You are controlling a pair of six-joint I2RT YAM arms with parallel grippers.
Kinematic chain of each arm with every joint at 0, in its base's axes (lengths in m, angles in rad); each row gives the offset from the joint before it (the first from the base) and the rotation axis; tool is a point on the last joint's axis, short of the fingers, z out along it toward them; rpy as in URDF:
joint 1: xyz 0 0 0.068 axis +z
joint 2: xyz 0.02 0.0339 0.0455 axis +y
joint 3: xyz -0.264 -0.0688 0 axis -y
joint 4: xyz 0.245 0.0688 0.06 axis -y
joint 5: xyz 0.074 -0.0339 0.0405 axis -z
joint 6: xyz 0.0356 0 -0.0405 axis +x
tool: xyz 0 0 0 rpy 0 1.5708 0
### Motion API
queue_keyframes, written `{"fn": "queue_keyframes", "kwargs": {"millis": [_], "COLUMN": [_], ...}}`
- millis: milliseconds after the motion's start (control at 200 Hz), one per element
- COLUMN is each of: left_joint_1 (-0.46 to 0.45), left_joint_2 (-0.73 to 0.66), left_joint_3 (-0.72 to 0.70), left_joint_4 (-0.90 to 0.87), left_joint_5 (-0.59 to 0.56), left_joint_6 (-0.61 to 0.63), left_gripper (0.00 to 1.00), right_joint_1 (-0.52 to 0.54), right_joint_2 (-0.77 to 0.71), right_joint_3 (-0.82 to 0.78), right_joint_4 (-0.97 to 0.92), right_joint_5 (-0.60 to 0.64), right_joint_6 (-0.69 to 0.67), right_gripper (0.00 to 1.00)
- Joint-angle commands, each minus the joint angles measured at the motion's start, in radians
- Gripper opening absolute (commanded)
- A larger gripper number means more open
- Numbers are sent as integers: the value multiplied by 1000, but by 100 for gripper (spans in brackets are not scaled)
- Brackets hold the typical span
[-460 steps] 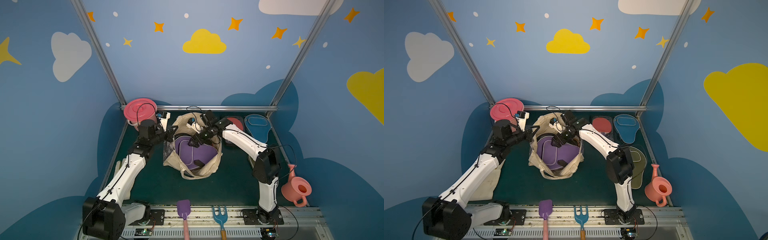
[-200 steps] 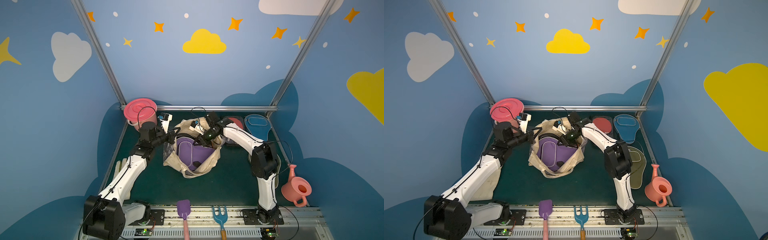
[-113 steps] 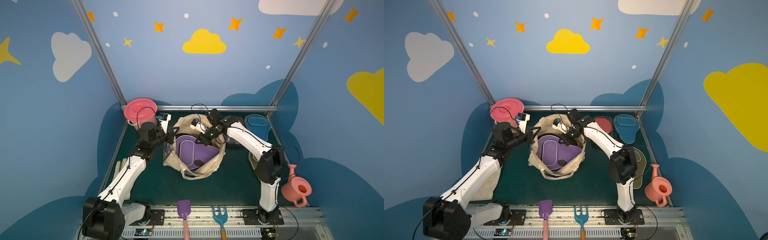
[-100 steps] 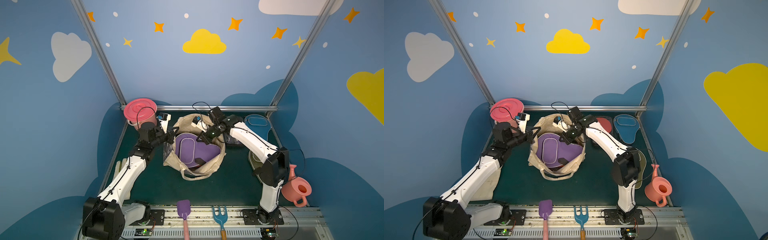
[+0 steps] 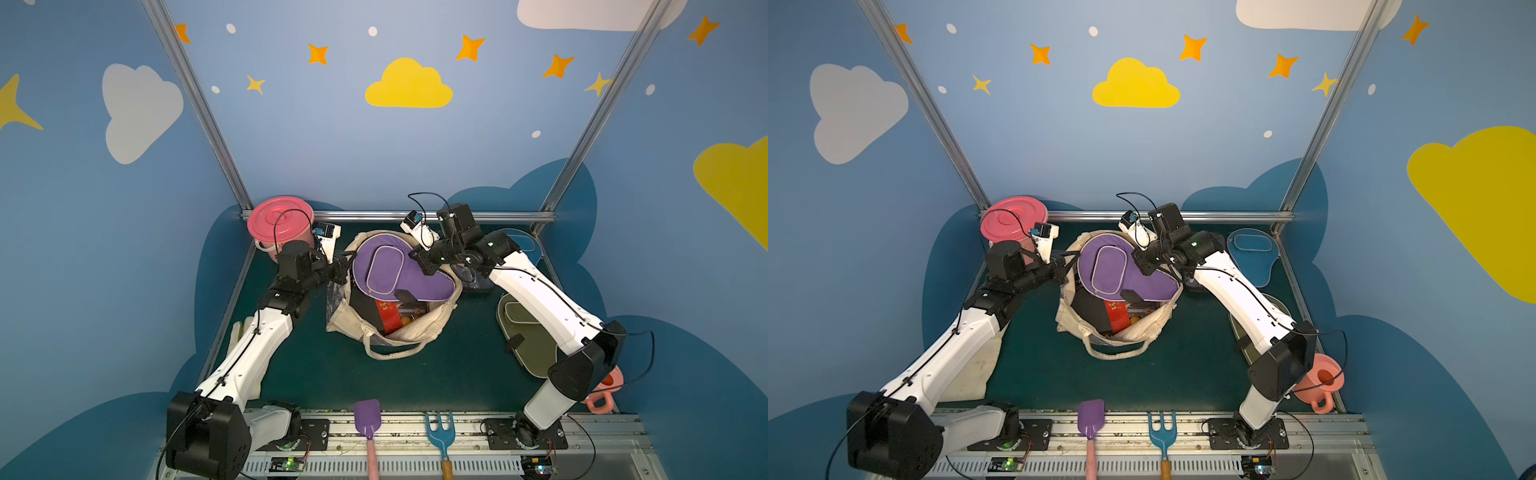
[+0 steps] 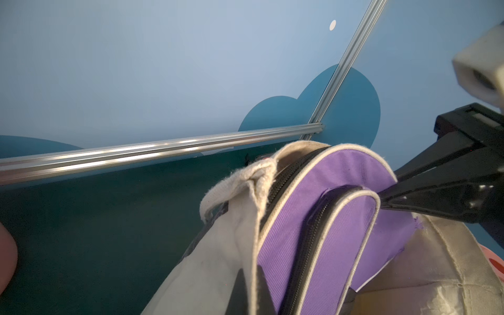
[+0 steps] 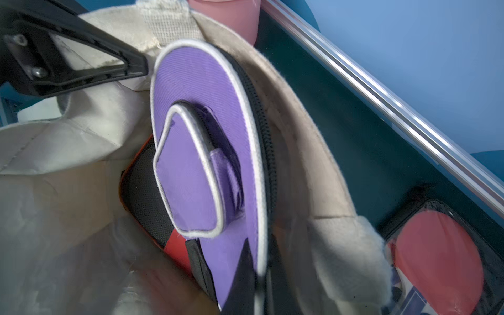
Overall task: Remove the ping pong set from the canvas bag
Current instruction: Adjust the ping pong set in the canvas bag.
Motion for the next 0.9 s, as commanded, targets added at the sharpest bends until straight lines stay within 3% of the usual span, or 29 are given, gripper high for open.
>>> {"fn": "queue_keyframes", "kwargs": {"millis": [0, 375, 456, 511, 596, 891], "left_joint_1": [-10, -107, -115, -117, -118, -117], "left_joint_2": [22, 140, 145, 140, 129, 87], "left_joint_3": [23, 8, 15, 17, 15, 9], "left_joint_4": [34, 113, 110, 109, 104, 73], "left_joint_5": [62, 101, 102, 103, 105, 87], "left_joint_6": [-22, -61, -56, -50, -43, -16], "left_gripper": [4, 4, 4, 4, 4, 4], "right_joint_1": [7, -1, -19, -35, -67, -119], "right_joint_2": [-44, -45, -36, -28, -8, 145], "right_joint_3": [-46, -163, -166, -168, -165, -33], "right_joint_4": [60, 142, 140, 139, 139, -6], "right_joint_5": [12, -152, -199, -233, -279, -433], "right_joint_6": [-4, 42, 40, 40, 45, -10], "right_gripper": [0, 0, 15, 32, 44, 62]}}
